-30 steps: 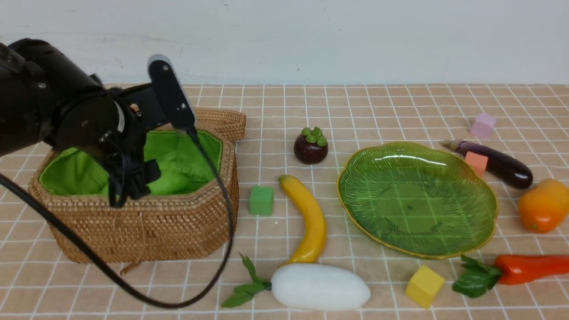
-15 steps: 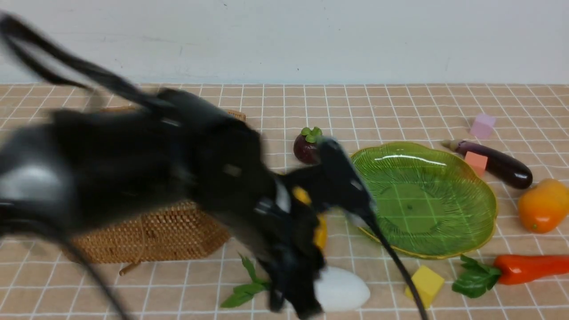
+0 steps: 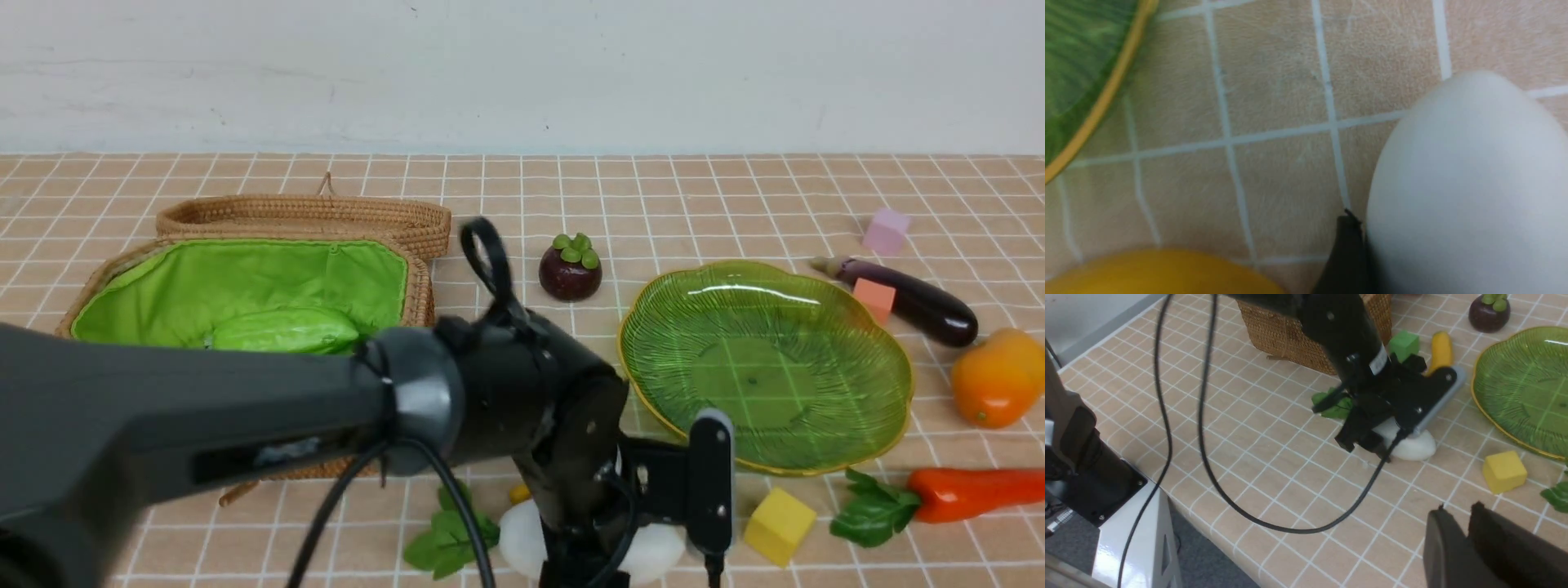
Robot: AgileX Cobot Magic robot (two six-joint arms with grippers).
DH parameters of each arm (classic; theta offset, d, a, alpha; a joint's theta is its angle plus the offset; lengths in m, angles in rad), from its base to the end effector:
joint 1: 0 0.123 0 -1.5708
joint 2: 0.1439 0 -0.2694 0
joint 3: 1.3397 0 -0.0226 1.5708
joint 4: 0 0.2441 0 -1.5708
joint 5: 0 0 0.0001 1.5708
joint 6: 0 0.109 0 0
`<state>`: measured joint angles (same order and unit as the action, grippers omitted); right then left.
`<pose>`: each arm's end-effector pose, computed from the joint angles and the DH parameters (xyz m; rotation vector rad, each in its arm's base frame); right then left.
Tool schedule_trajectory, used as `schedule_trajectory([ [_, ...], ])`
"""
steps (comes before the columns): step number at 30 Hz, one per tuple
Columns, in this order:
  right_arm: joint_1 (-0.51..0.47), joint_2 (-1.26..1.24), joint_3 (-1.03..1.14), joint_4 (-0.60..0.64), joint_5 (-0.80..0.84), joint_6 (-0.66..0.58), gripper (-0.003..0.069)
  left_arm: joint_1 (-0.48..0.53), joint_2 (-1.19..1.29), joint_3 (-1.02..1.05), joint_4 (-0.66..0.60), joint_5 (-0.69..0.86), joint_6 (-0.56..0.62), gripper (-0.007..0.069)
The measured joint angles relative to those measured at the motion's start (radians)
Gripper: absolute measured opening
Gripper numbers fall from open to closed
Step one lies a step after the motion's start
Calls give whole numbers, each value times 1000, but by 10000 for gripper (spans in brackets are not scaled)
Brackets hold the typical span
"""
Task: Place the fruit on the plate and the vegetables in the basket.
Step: Take a daikon with your left arm and place it on the basket on the left.
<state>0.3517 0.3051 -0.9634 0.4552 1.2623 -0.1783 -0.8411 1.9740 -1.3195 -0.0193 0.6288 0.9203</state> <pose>-0.0074 0.0459 0.3760 -0.6564 1.9608 0.6420 0.2644 -0.2975 0.1395 2.1217 1.7756 0.0010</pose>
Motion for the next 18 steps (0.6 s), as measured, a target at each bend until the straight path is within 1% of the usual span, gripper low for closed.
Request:
schedule_trajectory([
  [1, 0, 0, 0, 7, 0, 0, 109, 0, 5, -6, 3, -20, 3, 516],
  [4, 0, 0, 0, 19, 0, 0, 109, 0, 7, -8, 3, -29, -15, 516],
  [9, 0, 0, 0, 21, 0, 0, 109, 0, -36, -7, 26, -10, -89, 516],
  [12, 0, 0, 0, 21, -8, 0, 112, 2, -150, -9, 57, 47, -178, 516],
  [14, 0, 0, 0, 20, -42, 0, 112, 13, -254, -22, 110, 94, -263, 516],
  [16, 0, 0, 0, 12, -104, 1, 114, 44, -350, -32, 191, 119, -342, 516],
  [18, 0, 0, 0, 1, -154, 1, 115, 103, -418, -37, 279, 132, -384, 516],
])
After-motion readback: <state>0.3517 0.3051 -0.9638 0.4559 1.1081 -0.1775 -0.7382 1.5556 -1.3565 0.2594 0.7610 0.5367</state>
